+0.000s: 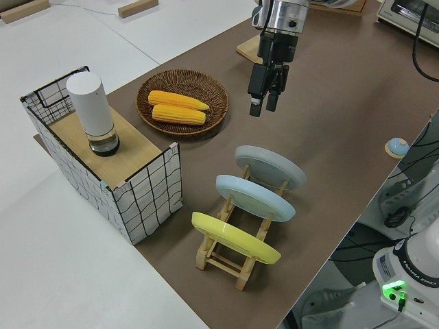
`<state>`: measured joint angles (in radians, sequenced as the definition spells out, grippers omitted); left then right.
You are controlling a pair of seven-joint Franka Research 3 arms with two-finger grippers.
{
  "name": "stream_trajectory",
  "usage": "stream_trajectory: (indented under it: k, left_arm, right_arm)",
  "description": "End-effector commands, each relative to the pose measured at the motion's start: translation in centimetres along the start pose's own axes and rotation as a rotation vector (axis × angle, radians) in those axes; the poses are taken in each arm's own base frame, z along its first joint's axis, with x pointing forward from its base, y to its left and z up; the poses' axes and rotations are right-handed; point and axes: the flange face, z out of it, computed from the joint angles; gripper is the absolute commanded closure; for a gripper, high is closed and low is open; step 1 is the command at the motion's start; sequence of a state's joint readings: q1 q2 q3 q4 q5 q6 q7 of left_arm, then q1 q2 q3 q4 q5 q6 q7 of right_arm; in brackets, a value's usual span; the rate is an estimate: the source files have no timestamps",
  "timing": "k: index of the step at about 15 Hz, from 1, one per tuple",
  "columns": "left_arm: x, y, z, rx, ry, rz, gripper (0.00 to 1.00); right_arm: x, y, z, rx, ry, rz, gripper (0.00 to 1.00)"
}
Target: Pick gray plate from low plate rack and place it on table with left arm
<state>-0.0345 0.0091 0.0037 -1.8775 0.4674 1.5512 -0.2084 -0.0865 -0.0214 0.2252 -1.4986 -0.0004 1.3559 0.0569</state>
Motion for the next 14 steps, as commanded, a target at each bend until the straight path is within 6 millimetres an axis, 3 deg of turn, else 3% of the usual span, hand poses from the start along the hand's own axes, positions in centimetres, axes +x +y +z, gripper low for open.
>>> stream_trajectory:
  k: [1,8,10,11,12,14]
  left_arm:
    - [-0.8,0.0,2.7,0.088,-0.048,0.019,0.00]
    - [-0.8,-1.1,8.2,0.106,-0.166,0.010,0.00]
    - [-0.5,-1.0,8.9,0.104,-0.173,0.007,0.06]
    - [-0.4,-0.9,9.0,0.101,-0.172,0.004,0.26]
    - [-0.4,-0.8,9.0,0.099,-0.171,0.000,0.52]
    - [-0.2,-0.4,9.5,0.099,-0.182,0.005,0.83]
  right_arm:
    - [-0.4,0.4,-0.4,0.003,-0.005,0.004,0.013]
    - [-0.4,0.4,-0.4,0.003,-0.005,0.004,0.011]
    - [-0.4,0.4,-0.4,0.003,-0.005,0.004,0.011]
    - [-0.4,0.3,-0.4,0.003,-0.005,0.003,0.011]
    - [-0.4,0.4,-0.4,0.003,-0.005,0.004,0.011]
    - [-0.4,0.4,-0.4,0.003,-0.005,0.004,0.013]
